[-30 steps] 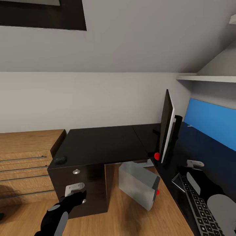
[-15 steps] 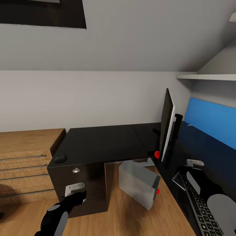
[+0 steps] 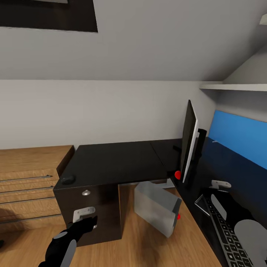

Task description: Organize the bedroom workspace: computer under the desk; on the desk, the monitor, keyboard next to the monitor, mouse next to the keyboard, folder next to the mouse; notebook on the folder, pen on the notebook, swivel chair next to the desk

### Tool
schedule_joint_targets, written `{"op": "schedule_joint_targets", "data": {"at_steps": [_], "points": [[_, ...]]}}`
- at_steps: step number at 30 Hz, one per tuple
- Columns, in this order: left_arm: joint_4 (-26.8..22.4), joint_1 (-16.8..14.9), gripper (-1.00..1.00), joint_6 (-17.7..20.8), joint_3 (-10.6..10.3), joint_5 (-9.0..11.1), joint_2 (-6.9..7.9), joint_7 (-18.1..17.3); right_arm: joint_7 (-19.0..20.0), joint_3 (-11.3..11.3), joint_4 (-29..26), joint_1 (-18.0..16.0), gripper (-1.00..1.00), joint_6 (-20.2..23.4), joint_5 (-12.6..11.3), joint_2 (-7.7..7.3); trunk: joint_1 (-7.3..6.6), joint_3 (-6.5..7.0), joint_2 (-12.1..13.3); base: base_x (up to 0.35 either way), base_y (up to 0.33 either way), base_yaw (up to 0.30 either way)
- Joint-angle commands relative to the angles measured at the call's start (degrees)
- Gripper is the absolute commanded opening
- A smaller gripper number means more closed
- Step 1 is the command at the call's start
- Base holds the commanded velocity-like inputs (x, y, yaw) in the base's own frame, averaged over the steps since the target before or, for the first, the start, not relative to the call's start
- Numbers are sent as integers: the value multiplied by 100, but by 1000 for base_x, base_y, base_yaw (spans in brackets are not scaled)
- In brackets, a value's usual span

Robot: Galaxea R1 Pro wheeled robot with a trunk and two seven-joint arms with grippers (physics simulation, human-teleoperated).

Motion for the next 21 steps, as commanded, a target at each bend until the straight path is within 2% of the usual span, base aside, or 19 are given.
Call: {"op": "schedule_joint_targets", "data": {"at_steps": [1, 8, 16, 21], "points": [[-7, -3, 100, 20, -5, 59, 2, 53, -59, 50, 50, -2, 100, 50, -34, -9, 0, -7, -2, -6, 0, 0], [-3, -3, 100, 18, -10, 52, 2, 60, -74, 54, 50, 0, 100, 50, -30, 37, 0, -7, -2, -160, 0, 0], [-3, -3, 100, 18, -11, 43, 2, 61, -75, 54, 51, 0, 100, 50, -26, 42, 0, -7, -2, -66, 0, 0], [-3, -3, 100, 21, -11, 43, 2, 58, -75, 54, 50, 0, 100, 50, -23, 42, 0, -7, -2, -219, 0, 0]]}}
